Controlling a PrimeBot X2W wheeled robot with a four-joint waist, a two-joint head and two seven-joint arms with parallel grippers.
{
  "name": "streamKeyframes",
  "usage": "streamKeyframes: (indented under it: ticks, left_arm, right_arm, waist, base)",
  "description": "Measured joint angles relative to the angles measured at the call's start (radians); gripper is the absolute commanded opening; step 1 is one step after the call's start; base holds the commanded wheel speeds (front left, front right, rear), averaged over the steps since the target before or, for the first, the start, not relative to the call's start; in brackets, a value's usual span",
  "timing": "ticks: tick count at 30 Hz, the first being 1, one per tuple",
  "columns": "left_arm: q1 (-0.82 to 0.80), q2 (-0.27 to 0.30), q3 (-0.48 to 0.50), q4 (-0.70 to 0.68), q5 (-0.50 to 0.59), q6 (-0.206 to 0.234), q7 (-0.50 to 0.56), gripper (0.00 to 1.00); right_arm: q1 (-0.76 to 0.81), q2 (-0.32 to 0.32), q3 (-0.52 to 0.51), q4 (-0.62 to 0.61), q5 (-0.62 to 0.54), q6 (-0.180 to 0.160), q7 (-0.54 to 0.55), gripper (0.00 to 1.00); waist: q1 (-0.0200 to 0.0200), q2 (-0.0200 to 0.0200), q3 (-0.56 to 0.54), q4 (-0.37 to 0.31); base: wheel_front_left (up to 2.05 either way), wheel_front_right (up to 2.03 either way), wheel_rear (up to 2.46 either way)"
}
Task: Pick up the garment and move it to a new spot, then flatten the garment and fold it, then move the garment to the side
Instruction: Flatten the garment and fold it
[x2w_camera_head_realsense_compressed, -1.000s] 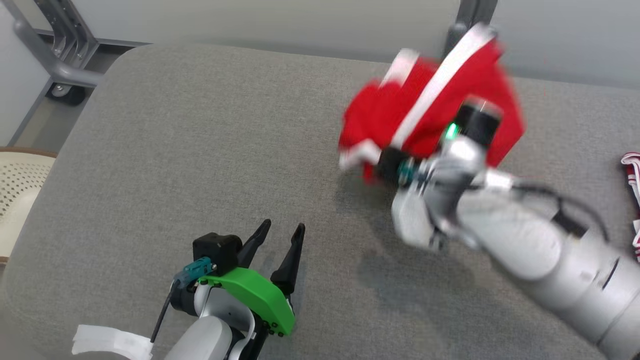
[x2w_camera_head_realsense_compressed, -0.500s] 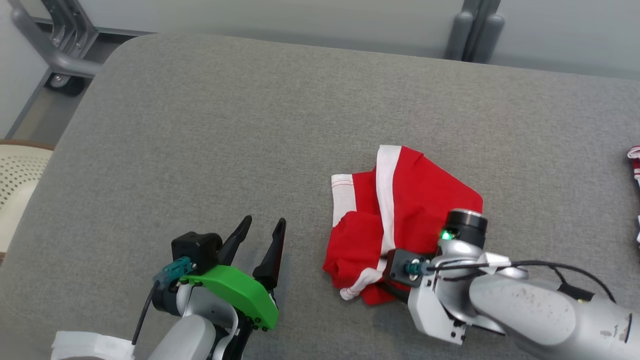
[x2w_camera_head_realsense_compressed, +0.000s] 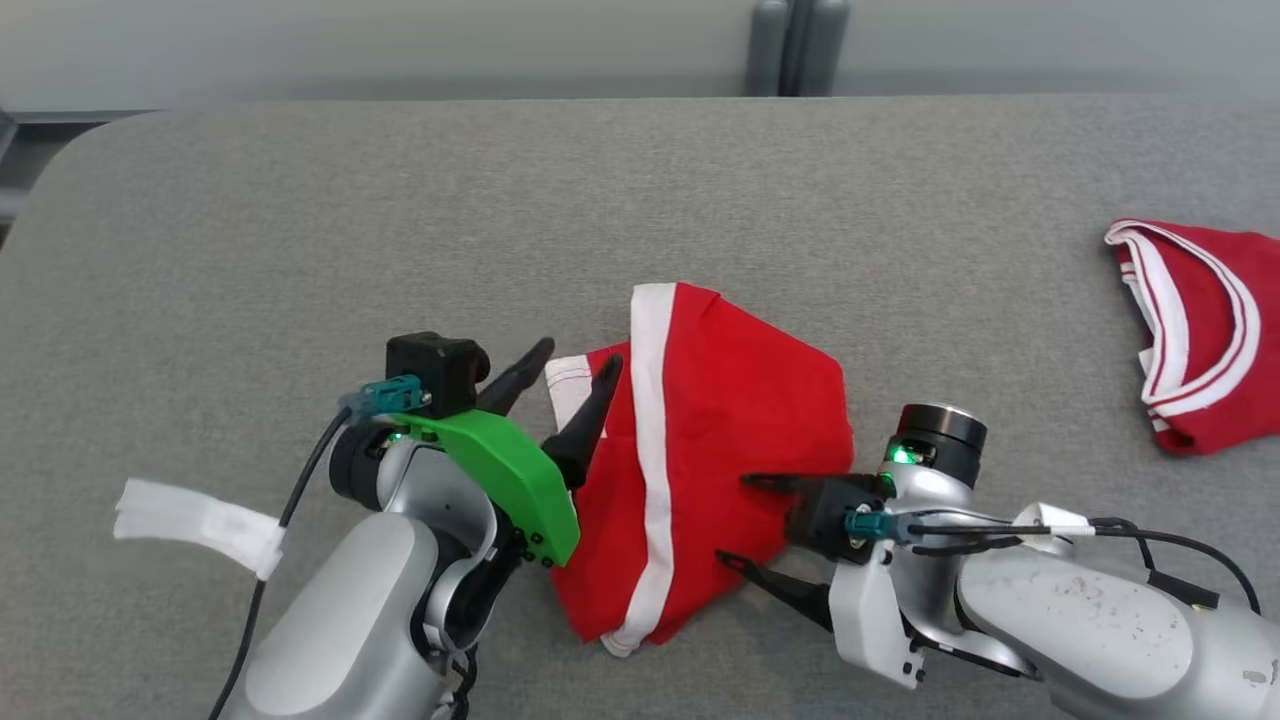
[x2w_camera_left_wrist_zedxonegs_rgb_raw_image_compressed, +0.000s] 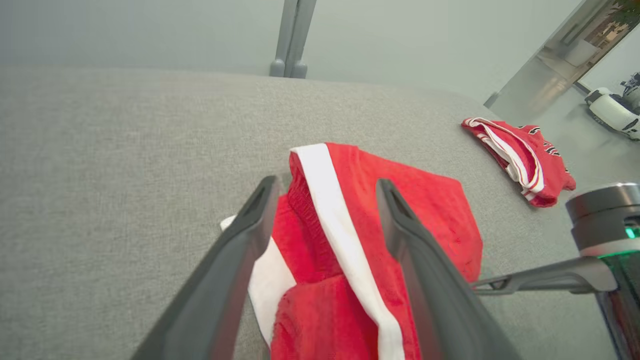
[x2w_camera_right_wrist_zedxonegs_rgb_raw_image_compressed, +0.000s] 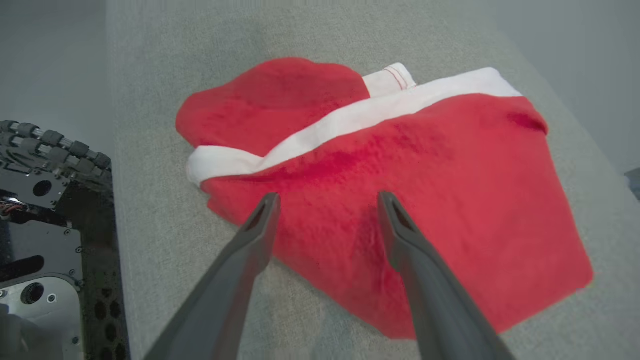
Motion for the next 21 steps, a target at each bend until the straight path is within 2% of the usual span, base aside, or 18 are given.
streamKeyframes:
  ticks: [1, 2, 6, 9, 13, 18, 20, 21]
  left_arm:
    - [-0.001, -0.005, 0.0, 0.023, -0.034, -0.001, 0.039, 1.0]
    - [-0.001, -0.005, 0.0, 0.023, -0.034, -0.001, 0.039, 1.0]
    - [-0.001, -0.018, 0.018, 0.098, -0.122, 0.004, 0.143, 1.0]
    - [-0.003, -0.017, 0.061, 0.133, -0.175, 0.023, 0.196, 1.0]
    - [-0.027, -0.003, 0.092, 0.145, -0.177, 0.03, 0.221, 1.0]
    - [-0.04, 0.007, 0.125, 0.144, -0.203, 0.032, 0.236, 1.0]
    - [-0.044, 0.001, 0.114, 0.144, -0.221, 0.032, 0.257, 0.79]
    - [-0.046, -0.002, 0.109, 0.144, -0.223, 0.032, 0.26, 0.76]
  right_arm:
    - [0.01, -0.004, -0.017, -0.009, 0.007, -0.018, -0.012, 1.0]
    - [0.01, -0.004, -0.017, -0.009, 0.007, -0.018, -0.012, 1.0]
    - [0.032, -0.026, -0.082, -0.044, 0.024, -0.092, -0.054, 1.0]
    - [0.045, -0.037, -0.111, -0.063, 0.025, -0.127, -0.079, 1.0]
    - [0.064, -0.046, -0.12, -0.074, 0.029, -0.149, -0.104, 1.0]
    - [0.073, -0.047, -0.117, -0.081, 0.034, -0.149, -0.127, 1.0]
    - [0.075, -0.053, -0.125, -0.081, 0.038, -0.156, -0.138, 1.0]
    - [0.076, -0.055, -0.129, -0.081, 0.041, -0.157, -0.14, 1.0]
  waist:
    - [0.0, 0.0, 0.003, -0.014]
    - [0.0, 0.0, 0.003, -0.014]
    - [0.0, 0.0, 0.014, -0.069]
    - [0.0, 0.0, 0.024, -0.11]
    - [0.0, 0.0, 0.037, -0.167]
    - [0.0, 0.0, 0.05, -0.239]
    - [0.0, 0.0, 0.054, -0.265]
    - [0.0, 0.0, 0.056, -0.277]
  base:
    - [0.0, 0.0, 0.0]
    - [0.0, 0.0, 0.0]
    - [0.0, 0.0, 0.0]
    - [0.0, 0.0, 0.0]
    - [0.0, 0.0, 0.0]
    - [0.0, 0.0, 0.0]
    - [0.0, 0.0, 0.0]
    - [0.0, 0.0, 0.0]
